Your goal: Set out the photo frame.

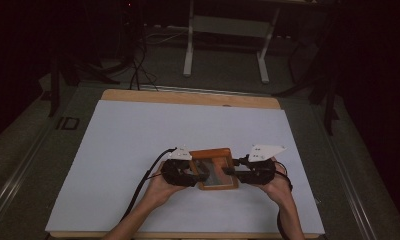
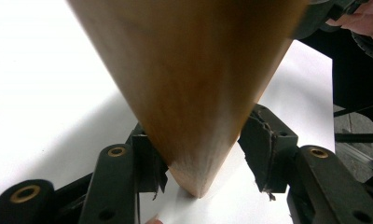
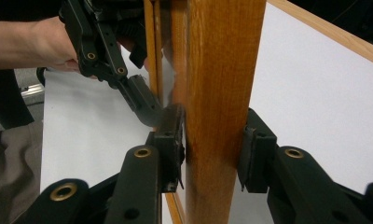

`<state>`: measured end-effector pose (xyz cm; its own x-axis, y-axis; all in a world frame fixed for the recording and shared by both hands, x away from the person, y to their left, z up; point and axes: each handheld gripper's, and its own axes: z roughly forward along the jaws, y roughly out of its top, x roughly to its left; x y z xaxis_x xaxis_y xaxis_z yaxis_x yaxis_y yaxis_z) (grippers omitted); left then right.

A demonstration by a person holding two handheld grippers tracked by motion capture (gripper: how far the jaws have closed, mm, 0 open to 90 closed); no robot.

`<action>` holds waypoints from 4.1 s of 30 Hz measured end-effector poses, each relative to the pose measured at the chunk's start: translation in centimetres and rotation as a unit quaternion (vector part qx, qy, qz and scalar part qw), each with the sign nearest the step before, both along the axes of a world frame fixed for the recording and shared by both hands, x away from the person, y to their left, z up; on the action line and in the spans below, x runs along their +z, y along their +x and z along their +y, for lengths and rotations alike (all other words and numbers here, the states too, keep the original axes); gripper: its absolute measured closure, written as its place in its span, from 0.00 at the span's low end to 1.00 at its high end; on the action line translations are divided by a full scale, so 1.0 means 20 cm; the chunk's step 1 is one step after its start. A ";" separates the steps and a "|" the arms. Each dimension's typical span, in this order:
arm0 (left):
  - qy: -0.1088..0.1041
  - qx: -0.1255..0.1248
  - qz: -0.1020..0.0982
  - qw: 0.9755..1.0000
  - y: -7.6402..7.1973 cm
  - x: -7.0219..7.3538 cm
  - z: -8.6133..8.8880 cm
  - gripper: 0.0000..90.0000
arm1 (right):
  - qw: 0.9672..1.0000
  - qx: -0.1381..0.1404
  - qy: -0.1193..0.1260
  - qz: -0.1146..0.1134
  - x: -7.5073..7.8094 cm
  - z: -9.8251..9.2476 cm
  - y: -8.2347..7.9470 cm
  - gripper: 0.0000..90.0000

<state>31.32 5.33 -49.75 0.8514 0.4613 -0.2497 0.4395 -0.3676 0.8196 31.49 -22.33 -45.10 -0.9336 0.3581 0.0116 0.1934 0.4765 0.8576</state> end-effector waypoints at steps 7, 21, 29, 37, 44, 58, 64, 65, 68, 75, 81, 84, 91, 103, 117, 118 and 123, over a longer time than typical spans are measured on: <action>0.005 0.001 0.003 1.000 -0.01 0.01 0.00 0.61 | 1.000 0.004 0.007 0.006 0.00 -0.01 0.00 0.71; -0.016 0.009 0.019 1.000 -0.01 0.05 0.05 0.61 | 0.999 -0.003 0.036 0.011 0.01 0.01 0.01 0.71; -0.032 0.026 0.016 0.999 0.00 0.10 0.13 0.62 | 0.998 -0.020 0.054 0.027 0.00 0.05 0.03 0.69; -0.042 0.039 0.017 0.998 0.02 0.14 0.20 0.62 | 0.996 -0.032 0.076 0.044 -0.02 0.10 0.05 0.69; -0.050 0.049 0.016 0.997 0.02 0.16 0.25 0.62 | 0.993 -0.039 0.093 0.060 -0.03 0.13 0.07 0.69; -0.061 0.065 0.018 0.996 0.03 0.19 0.32 0.62 | 0.987 -0.049 0.123 0.088 -0.04 0.19 0.09 0.69; -0.058 0.072 0.018 0.996 0.04 0.19 0.36 0.62 | 0.986 -0.054 0.125 0.095 -0.05 0.23 0.11 0.68; -0.058 0.073 0.019 0.995 0.04 0.19 0.36 0.62 | 0.986 -0.054 0.125 0.094 -0.05 0.24 0.11 0.68; -0.059 0.074 0.021 0.995 0.04 0.19 0.37 0.62 | 0.986 -0.057 0.127 0.095 -0.05 0.25 0.11 0.67; -0.058 0.080 0.024 0.995 0.05 0.18 0.39 0.62 | 0.983 -0.065 0.132 0.108 -0.06 0.28 0.12 0.67; -0.061 0.084 0.034 0.994 0.06 0.17 0.41 0.62 | 0.981 -0.073 0.134 0.120 -0.08 0.30 0.13 0.66; -0.064 0.084 0.041 0.994 0.07 0.15 0.42 0.62 | 0.980 -0.080 0.132 0.125 -0.09 0.31 0.13 0.66; -0.062 0.089 0.049 0.993 0.08 0.12 0.43 0.62 | 0.978 -0.087 0.132 0.137 -0.12 0.33 0.15 0.65; -0.061 0.093 0.060 0.992 0.10 0.09 0.44 0.62 | 0.976 -0.093 0.130 0.149 -0.15 0.34 0.17 0.65; -0.058 0.098 0.070 0.991 0.12 0.05 0.44 0.62 | 0.973 -0.100 0.130 0.161 -0.20 0.35 0.19 0.64; -0.058 0.099 0.071 0.991 0.12 0.04 0.44 0.62 | 0.973 -0.101 0.130 0.161 -0.20 0.35 0.19 0.64; -0.056 0.100 0.075 0.991 0.13 0.03 0.44 0.62 | 0.972 -0.103 0.128 0.165 -0.22 0.35 0.20 0.64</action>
<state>33.89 14.09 -49.13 0.6946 0.5802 -0.4254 0.6148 -0.1716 0.7698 35.45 -15.26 -49.40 -0.7730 0.4820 0.4125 0.5470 0.1771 0.8182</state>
